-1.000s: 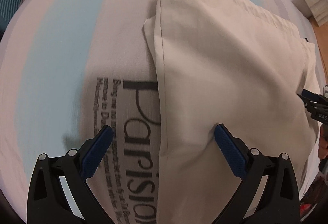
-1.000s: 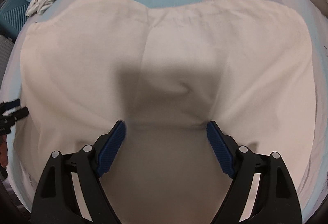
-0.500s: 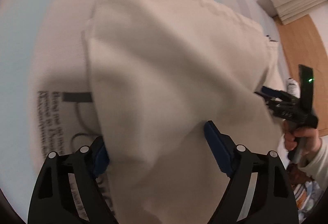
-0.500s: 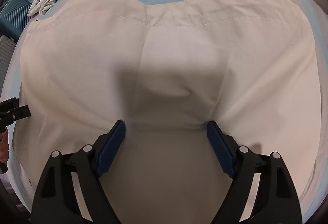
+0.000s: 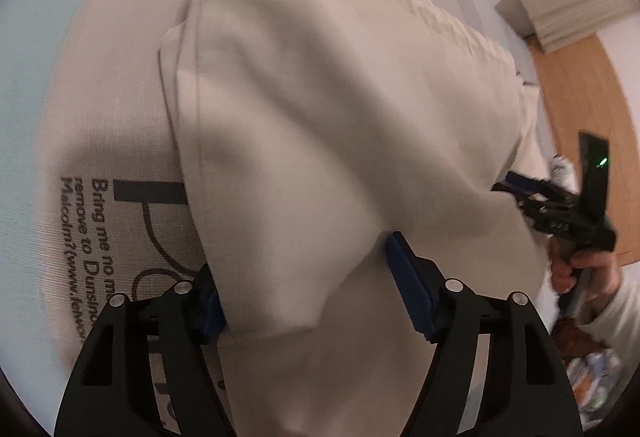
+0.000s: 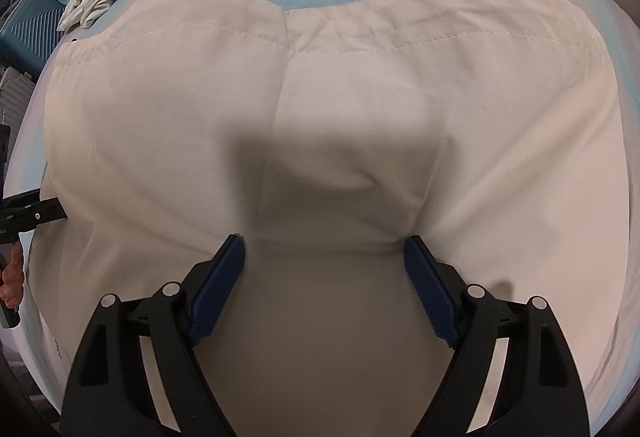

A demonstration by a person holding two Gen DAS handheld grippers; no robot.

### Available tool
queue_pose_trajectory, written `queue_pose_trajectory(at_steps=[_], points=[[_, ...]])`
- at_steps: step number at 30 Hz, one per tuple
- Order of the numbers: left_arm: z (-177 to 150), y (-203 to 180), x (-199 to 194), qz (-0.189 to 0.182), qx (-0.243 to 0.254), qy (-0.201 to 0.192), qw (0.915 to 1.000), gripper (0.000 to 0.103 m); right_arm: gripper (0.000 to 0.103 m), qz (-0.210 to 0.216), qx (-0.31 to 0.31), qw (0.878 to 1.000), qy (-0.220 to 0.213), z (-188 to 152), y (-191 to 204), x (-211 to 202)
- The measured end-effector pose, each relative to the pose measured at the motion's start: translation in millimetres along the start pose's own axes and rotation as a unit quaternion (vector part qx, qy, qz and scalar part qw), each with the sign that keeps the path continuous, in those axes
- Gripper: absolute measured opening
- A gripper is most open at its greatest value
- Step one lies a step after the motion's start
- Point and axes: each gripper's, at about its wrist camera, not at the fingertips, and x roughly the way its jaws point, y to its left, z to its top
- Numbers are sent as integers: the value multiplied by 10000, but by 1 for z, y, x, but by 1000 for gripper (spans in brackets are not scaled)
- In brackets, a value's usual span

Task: Fold large clothes
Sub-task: 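Grasp the edge of the folded beige jacket with the left tool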

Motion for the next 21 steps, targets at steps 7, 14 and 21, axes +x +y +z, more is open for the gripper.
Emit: queue_pose_trajectory(at_steps=[7,14,21], points=[[1,2,-10,-140,-606,-159,9979,35,79,33,50,10000,-74,-7,1,-3],[-1,-14,-18,227,-540,-258,9979,18,79,82,61,9999,-135,-12,0,-5],[7,-48,-44,466,-644,-353,9962,14,79,71,93,9996,-239,-14,0,-4]])
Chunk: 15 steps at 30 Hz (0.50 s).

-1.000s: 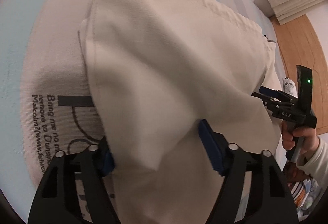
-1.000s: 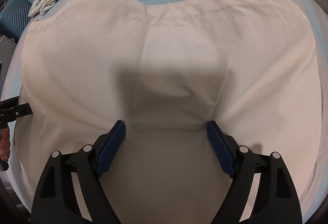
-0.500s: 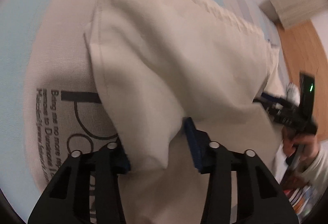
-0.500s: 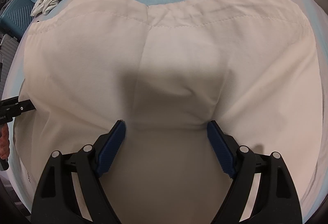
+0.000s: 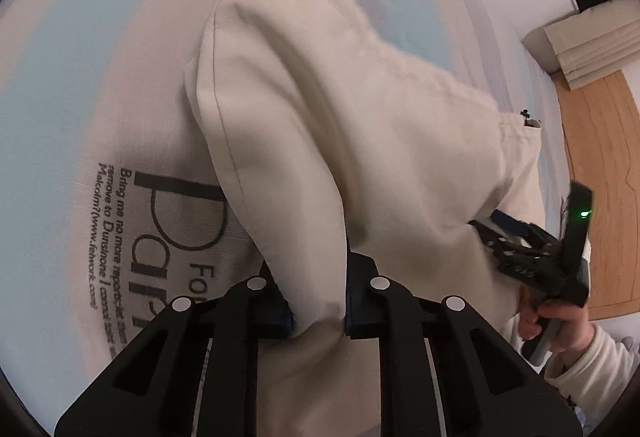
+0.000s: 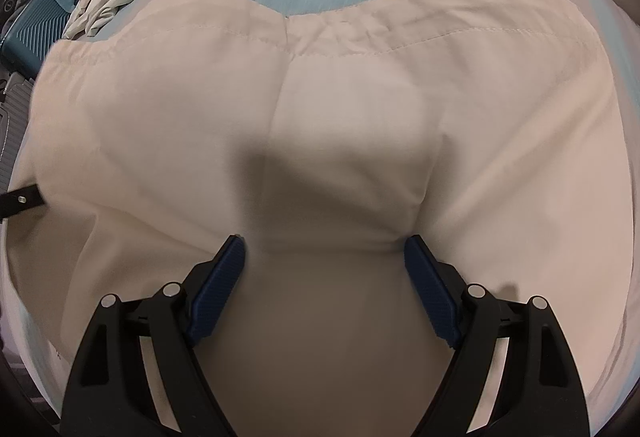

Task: Fold large clothes
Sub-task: 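Grasp the edge of the folded beige jacket with the left tool, then lift the jacket edge with the left tool and fold it over the bundle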

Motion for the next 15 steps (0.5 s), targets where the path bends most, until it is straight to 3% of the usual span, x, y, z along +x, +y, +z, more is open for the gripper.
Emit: queue_pose_trajectory(at_steps=[6,15], points=[[3,-52,-18,415,123,-29,9991,14,79,-34,-25,10000,-33,-2,1,3],[-4,-110,-18,781,-142,-140,9967,13,78,-85,-165,9998,-74,-2,4,-7]])
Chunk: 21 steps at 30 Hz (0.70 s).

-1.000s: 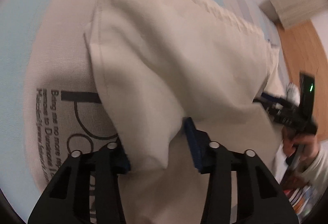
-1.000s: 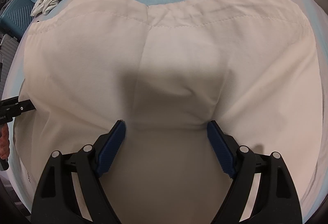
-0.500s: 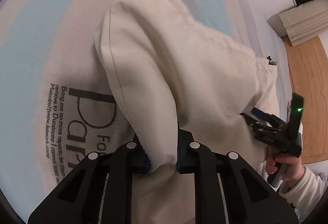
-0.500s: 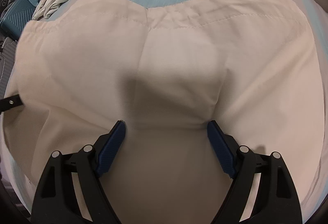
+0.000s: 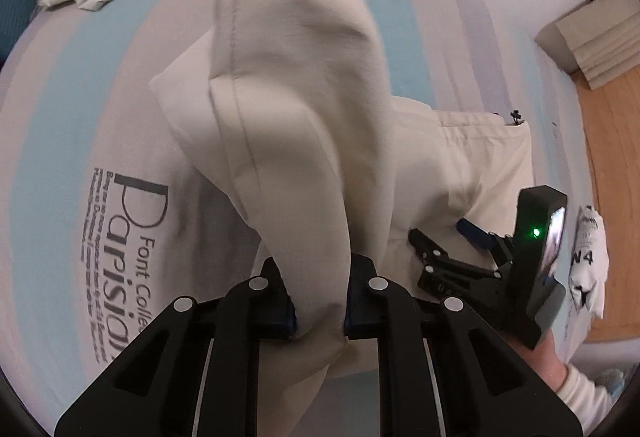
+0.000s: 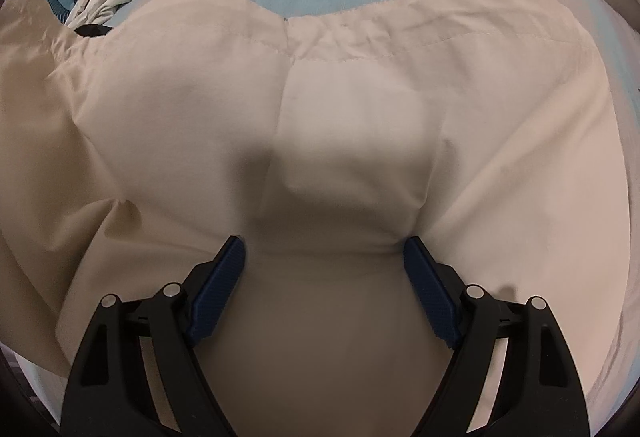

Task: Fold large clothes
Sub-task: 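Lift the jacket edge with the left tool and fold it over the bundle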

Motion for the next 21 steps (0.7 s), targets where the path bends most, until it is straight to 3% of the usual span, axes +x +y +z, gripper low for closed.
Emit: queue_pose_trajectory(at_steps=[4,8,13,21], points=[[-7,-22,-5,297,-43,-119,9995,13,83,-52,-66,9997,-240,-9,-11,-17],[-14,-58,-5,721,226,-191,9970,13,87,1,-122,9989,-464,-20,-26,-39],[-15,-85,-7,1028,109,-288,9942,13,95,-67,-85,9959,-896,-26,-61,-79],[-22,-148,-28,1405,-30,-480,9889,13,95,-211,5,9955,-923,-32,-127,-107]])
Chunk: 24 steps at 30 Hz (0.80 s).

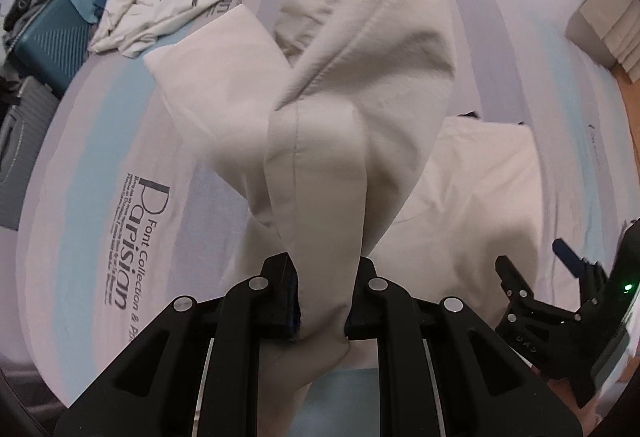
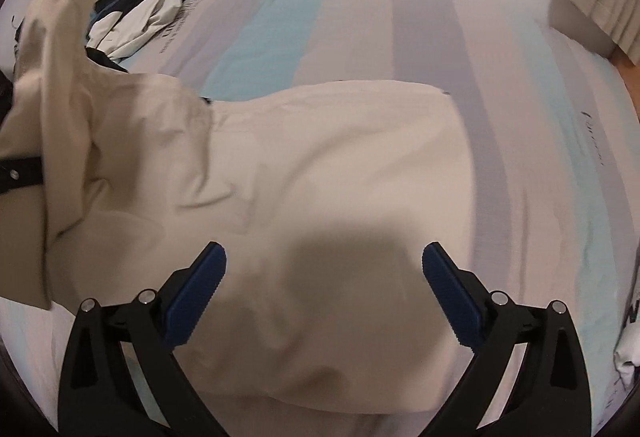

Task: Fold large clothes
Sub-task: 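Lift the jacket edge with the left tool and fold it over the bundle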

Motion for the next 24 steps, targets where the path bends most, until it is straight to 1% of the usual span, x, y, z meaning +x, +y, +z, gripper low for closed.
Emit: queue_pose_trajectory(at_steps=[6,11,14,17,19,22,24], points=[[-1,-57,-26,75,59,-36,9999,13,95,-11,113,9999,-91,-1,-48,-21],[-7,-116,-28,221,109,-70,9997,14,95,-100,152,9997,-182,-3,-89,-29],[-16,-154,-15,312,181,-90,9993,15,95,-226,242,9993,-162,-7,-119,-31],[-24,-192,4,356,294,-59,9989,16,95,-333,469,9983,-111,-15,-154,-34],[-29,-215,16,307,353,40,9989,16,95,-408,569,9975,-63,-22,-175,-37],[-34,-238,37,379,405,133,9984,17,95,-523,663,9964,-6,-30,-199,-40],[-38,-253,57,520,501,182,9972,18,95,-553,731,9958,49,-33,-213,-39]])
